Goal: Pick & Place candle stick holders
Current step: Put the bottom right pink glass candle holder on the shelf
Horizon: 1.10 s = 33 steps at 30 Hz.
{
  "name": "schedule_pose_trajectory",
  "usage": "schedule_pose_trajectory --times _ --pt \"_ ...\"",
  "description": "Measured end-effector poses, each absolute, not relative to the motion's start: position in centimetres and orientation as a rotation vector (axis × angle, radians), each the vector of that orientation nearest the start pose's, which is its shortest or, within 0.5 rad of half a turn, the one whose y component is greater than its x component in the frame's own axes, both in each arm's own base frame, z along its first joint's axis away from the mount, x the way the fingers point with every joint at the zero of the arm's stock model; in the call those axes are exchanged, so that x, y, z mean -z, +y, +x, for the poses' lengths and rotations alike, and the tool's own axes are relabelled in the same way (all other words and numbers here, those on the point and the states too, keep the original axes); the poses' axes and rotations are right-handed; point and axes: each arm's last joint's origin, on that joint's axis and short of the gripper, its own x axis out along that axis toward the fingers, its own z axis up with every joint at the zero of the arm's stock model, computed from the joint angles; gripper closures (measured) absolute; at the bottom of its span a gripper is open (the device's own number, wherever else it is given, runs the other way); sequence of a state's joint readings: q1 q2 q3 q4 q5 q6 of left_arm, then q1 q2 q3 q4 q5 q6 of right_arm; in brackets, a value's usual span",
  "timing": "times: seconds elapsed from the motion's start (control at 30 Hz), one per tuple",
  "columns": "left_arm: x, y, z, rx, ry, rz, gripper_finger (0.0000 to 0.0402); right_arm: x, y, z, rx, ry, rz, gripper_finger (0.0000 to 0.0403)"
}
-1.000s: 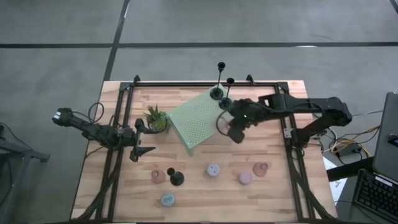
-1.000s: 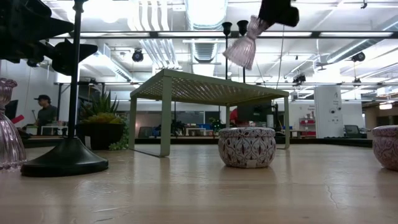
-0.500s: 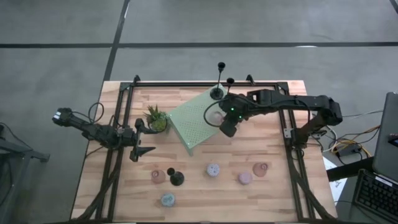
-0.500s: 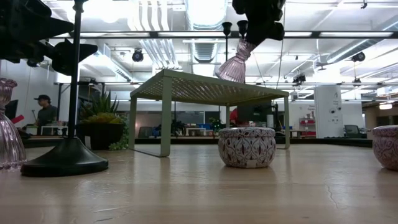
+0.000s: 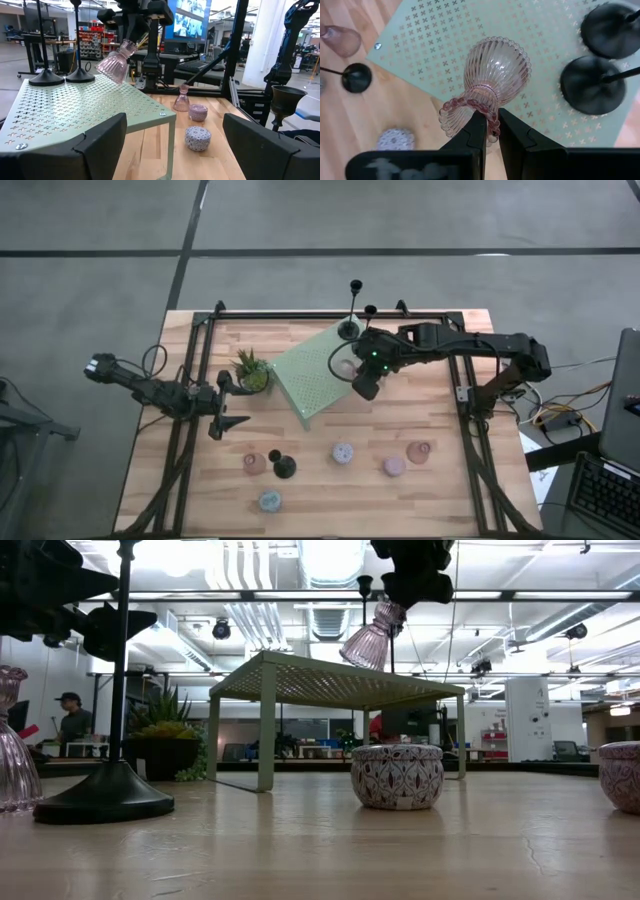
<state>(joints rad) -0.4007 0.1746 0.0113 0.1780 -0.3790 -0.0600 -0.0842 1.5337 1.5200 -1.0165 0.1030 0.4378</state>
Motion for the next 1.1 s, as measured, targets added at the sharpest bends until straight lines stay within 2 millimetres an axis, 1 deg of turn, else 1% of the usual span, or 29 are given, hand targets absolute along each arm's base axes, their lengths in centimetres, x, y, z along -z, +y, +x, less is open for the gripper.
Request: schedule_pose_trajectory --times 0.1,0.2,0.4,0.5,0.77,1.1 --pt "-17.0 -3.2 10.2 0.022 -0.013 -0.065 0.0067 -34.1 -3.0 30.3 0.368 0.993 0.431 0.0374" --pt "-17.0 -3.2 10.2 0.022 -0.012 -0.065 0.0067 -34.6 -3.3 29.8 0.376 1.018 0.448 0.0374" --pt "-17.0 -3.2 10.2 0.022 -0.013 -0.066 0.0067 -35.5 -4.8 29.1 0.439 1.029 0.513 0.0374" --pt "-17.0 -3.2 10.2 0.023 -0.013 -0.065 0.0067 -35.9 -5.6 28.9 0.398 1.024 0.580 0.0374" --pt "-17.0 -3.2 10.2 0.022 -0.013 -0.065 0.0067 -35.2 -6.4 28.4 0.459 1.092 0.642 0.0374" --pt "-17.0 -3.2 10.2 0.022 -0.013 -0.065 0.0067 -35.1 -7.2 28.5 0.486 1.085 0.644 0.0374"
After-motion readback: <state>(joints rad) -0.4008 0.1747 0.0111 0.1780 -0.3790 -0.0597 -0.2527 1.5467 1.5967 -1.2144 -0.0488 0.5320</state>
